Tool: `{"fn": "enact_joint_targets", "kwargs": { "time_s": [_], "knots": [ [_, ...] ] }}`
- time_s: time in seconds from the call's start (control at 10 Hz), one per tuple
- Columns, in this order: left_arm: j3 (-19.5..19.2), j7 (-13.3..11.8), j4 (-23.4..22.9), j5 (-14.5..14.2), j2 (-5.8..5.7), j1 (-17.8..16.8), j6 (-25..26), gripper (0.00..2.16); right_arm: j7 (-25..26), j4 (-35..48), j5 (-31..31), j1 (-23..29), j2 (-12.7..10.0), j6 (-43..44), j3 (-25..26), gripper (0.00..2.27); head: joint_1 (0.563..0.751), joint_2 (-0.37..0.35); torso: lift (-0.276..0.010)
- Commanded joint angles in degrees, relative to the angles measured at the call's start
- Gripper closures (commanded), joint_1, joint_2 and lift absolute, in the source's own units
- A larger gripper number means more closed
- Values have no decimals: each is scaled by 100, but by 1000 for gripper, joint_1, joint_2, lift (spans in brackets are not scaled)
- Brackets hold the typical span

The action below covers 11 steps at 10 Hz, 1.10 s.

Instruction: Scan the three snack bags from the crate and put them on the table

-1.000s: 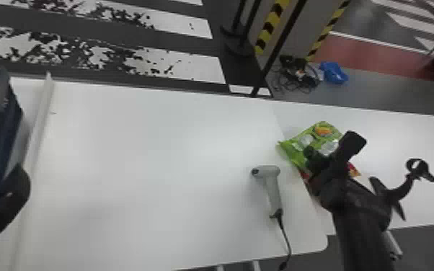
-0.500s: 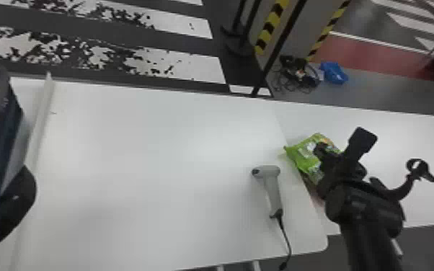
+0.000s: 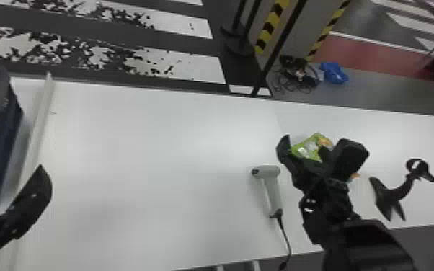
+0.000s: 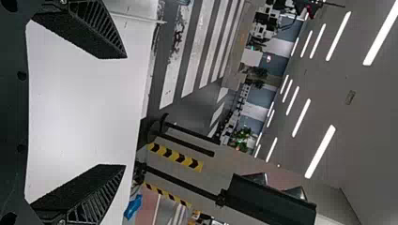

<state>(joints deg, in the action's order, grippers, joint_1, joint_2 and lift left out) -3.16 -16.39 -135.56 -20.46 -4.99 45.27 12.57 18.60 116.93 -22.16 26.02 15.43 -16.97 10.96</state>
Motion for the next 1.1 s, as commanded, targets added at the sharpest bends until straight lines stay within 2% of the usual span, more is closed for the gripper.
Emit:
{"fn": "enact_joint_targets", "kwargs": {
  "time_s": [0.0, 0.1, 0.3, 0.5, 0.6, 0.8, 0.9, 1.0],
  "knots": [
    [141, 22, -14, 130, -2, -19, 5, 29, -181, 629, 458, 430, -198, 13, -701, 53, 695, -338, -94],
    [193, 154, -23, 306, -11, 17, 5, 29, -348, 981, 722, 773, -233, 206, -1158, 53, 695, -308, -94],
    [202, 233, 82, 288, -2, 17, 5, 29, -401, 1420, 1434, 1344, -233, 804, -2019, 56, 695, -162, -94],
    [167, 294, 126, 253, 7, 25, -30, 29, -401, 1499, 1583, 1581, -233, 1050, -2292, 83, 695, -43, -94],
    [70, 285, 126, 253, -2, 8, -48, 29, -401, 1491, 1697, 1581, -260, 1050, -2318, 87, 695, -13, -94],
    [-272, 277, 38, 218, -20, -344, 110, 29, -401, 1429, 1768, 1581, -251, 1068, -2327, 90, 695, 15, -94],
    [-589, 224, 12, 42, -20, -634, 550, 29, -401, 1403, 1812, 1599, -251, 1068, -2327, 90, 695, 34, -94],
    [-879, 171, 47, -28, -20, -1020, 1270, 29, -401, 1368, 1864, 1617, -198, 1050, -2327, 90, 695, 57, -94]
  ]
}}
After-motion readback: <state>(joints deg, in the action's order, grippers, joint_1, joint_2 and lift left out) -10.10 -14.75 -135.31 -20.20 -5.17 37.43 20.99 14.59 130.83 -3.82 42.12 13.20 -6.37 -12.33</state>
